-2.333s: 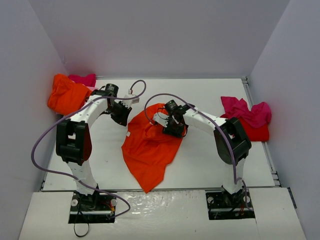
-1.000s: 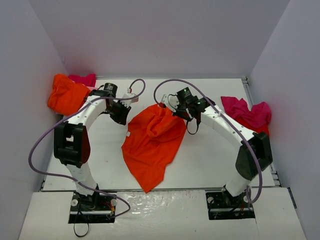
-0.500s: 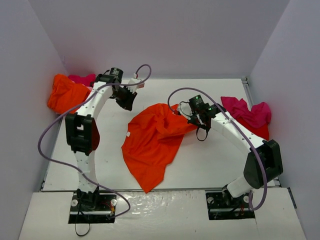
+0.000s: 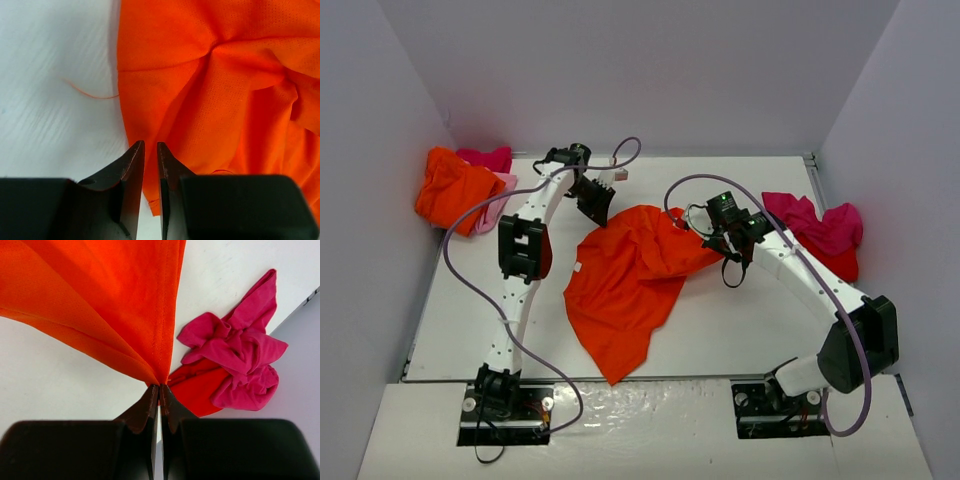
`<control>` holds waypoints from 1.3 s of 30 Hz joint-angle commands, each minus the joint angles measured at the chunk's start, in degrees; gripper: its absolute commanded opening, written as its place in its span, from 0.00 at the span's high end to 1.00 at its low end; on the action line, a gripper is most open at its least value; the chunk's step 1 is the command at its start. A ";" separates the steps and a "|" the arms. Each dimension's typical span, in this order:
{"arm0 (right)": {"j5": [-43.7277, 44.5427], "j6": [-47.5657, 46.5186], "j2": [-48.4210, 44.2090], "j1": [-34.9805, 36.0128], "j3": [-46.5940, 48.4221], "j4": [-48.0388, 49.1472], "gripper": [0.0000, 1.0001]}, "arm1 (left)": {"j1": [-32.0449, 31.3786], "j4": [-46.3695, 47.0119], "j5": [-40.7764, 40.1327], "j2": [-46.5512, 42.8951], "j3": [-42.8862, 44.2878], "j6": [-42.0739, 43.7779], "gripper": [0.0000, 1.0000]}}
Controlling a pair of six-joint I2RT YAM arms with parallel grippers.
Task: Fold and stack the t-shirts
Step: Flatten the tshirt out
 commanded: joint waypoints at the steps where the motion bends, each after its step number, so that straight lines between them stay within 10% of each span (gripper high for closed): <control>1: 1.52 1.31 -2.21 0.42 -0.11 -1.64 1.00 | -2.37 -2.23 5.19 -2.16 3.67 0.24 0.86; 16: 2.17 1.31 -3.79 1.17 1.23 -3.18 1.00 | -4.42 -25.97 9.21 -2.64 -20.76 22.11 0.87; 29: 3.91 0.79 -4.32 2.26 -0.72 -3.62 1.00 | 0.65 -15.83 6.13 -21.90 -52.56 23.82 0.97; 39: 2.82 1.36 -2.50 2.35 -2.01 -2.57 1.00 | 2.02 -14.27 6.45 -28.17 -36.49 18.77 0.74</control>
